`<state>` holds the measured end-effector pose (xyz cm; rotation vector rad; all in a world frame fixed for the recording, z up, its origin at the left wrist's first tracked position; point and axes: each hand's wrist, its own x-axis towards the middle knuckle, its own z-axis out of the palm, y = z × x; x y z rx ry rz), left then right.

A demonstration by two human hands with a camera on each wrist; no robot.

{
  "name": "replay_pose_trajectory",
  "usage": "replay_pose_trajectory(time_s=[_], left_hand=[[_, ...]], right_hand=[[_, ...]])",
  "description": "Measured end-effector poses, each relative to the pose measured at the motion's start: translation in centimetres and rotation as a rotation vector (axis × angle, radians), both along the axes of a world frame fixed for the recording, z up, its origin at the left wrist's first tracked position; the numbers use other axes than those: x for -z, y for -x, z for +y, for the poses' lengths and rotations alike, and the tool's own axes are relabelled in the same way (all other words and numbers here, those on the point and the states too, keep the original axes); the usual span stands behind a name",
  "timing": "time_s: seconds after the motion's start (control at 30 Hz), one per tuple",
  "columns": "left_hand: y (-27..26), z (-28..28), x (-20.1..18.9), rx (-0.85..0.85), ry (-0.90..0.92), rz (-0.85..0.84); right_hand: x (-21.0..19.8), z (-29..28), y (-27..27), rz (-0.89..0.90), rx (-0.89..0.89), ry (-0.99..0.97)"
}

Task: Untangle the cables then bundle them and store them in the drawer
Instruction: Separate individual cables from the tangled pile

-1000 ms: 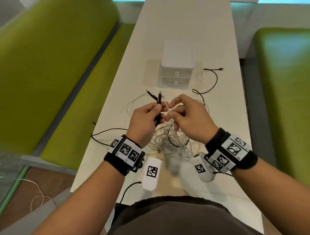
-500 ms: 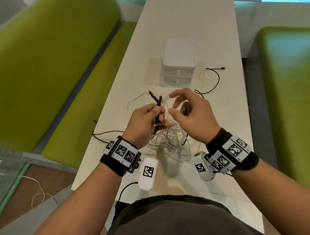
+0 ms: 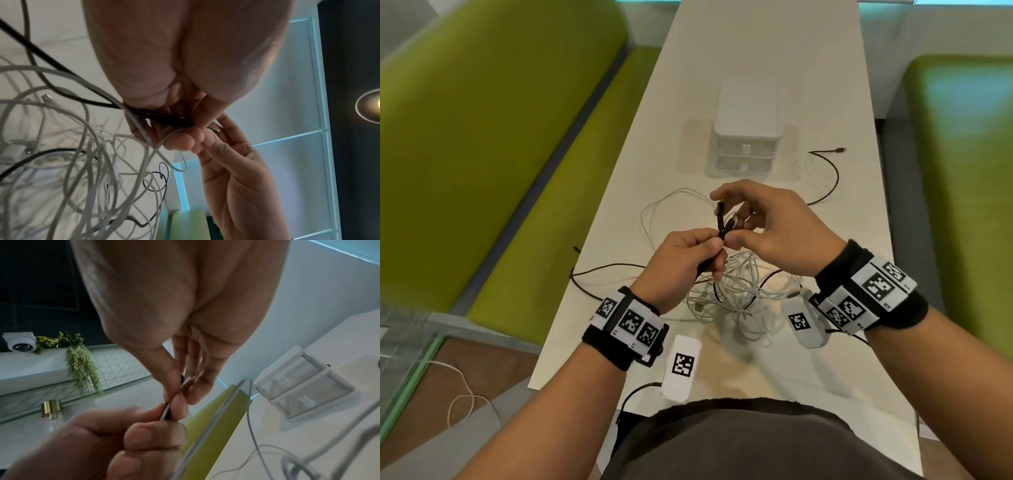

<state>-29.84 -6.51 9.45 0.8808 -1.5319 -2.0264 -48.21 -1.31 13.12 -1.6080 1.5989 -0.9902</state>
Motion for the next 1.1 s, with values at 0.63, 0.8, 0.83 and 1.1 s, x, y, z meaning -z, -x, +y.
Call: replay_pose_trajectory(time_s=[0.63,0.8,0.83,1.1], left_hand=[[-0.2,-1.8,-2.0,-0.316,-0.111,0.168],[-1.3,-2.8,-0.5,-0.296,0.138,-0.078],[-1.6,-2.8,-0.2,-0.249,0.233,-0.173],[-1.4,-1.4,-0.9,0.219,0.846,-0.665]], right_hand=[[5.0,2.5,-3.3,0.107,-0.034,-0.234],[5.7,1.8,-1.1,0.404,-0.015,-0.239],[5.6,1.7,-0.7,0.495,-0.002,-0.261],[3.1,1.9,-0.7,0.404,0.088,0.120]])
